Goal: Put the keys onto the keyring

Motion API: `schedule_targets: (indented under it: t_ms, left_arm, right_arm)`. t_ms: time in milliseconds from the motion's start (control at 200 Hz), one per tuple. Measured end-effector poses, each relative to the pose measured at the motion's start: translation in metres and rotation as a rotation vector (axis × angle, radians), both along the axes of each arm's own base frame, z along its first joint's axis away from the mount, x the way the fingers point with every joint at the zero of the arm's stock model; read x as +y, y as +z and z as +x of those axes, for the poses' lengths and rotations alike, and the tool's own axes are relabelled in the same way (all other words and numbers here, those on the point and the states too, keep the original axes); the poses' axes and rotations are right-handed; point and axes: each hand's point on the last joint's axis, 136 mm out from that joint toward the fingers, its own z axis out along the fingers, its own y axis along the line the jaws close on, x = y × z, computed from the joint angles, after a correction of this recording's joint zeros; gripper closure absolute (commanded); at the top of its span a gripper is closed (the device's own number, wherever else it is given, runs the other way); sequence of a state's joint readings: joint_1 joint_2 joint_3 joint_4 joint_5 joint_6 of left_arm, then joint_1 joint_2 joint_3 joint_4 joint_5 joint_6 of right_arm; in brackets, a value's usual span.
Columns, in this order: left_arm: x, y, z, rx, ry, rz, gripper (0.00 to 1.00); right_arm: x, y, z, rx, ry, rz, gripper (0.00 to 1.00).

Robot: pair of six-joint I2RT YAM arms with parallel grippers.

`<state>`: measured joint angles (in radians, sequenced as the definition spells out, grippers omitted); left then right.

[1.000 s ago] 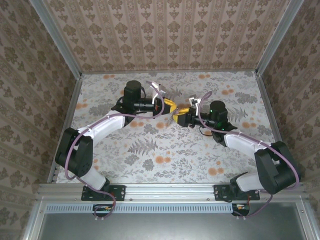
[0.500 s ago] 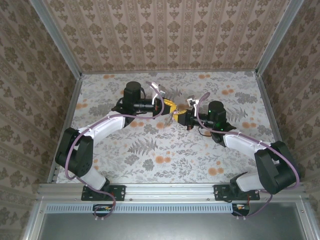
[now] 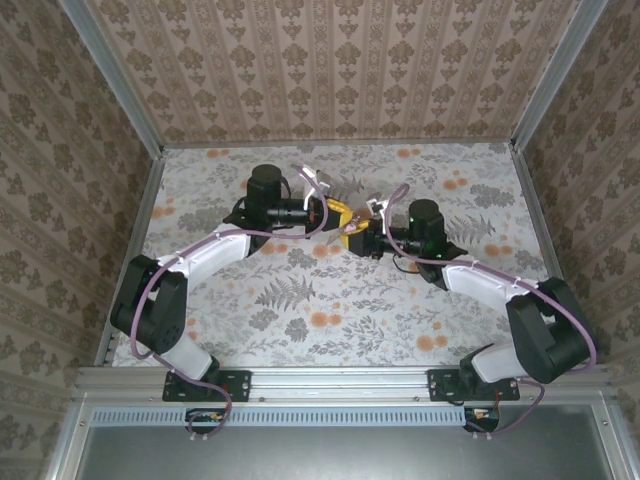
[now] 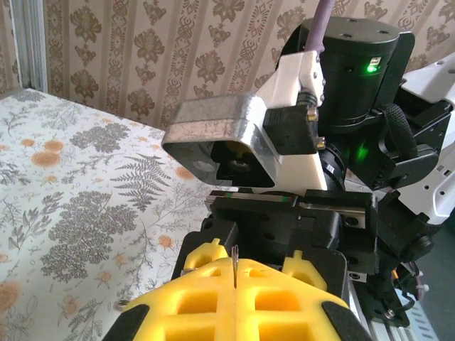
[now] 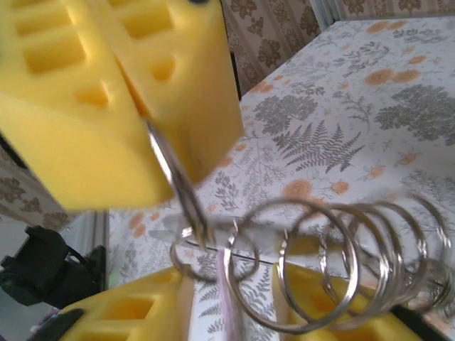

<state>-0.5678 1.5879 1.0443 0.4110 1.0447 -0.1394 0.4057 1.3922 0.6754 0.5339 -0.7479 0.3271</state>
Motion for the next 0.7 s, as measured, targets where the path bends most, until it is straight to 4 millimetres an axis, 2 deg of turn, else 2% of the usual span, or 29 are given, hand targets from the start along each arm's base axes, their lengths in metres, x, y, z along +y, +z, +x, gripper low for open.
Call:
schedule_targets:
  t_ms: [150,275,415,700]
  left_arm:
    - [0.000,0.002,0.001,-0.013,0.003,-0.010,1.00]
    - [0.000,0.004,0.001,-0.016,0.003,-0.019,1.00]
    - [0.000,0.005,0.001,-0.017,0.004,-0.027,1.00]
    - [0.000,0.009,0.000,-0.011,0.001,-0.042,1.00]
  right_arm:
    - [-0.029,0.003,-0.003,0.001,-0.086,0.010,0.53]
    - [-0.046,0.019,-0.008,-0.039,-0.140,0.035,0.55]
    - [-0.049,0.039,-0.014,-0.086,-0.147,0.062,0.57]
    - [-0.047,0.048,-0.006,-0.093,-0.153,0.100,0.58]
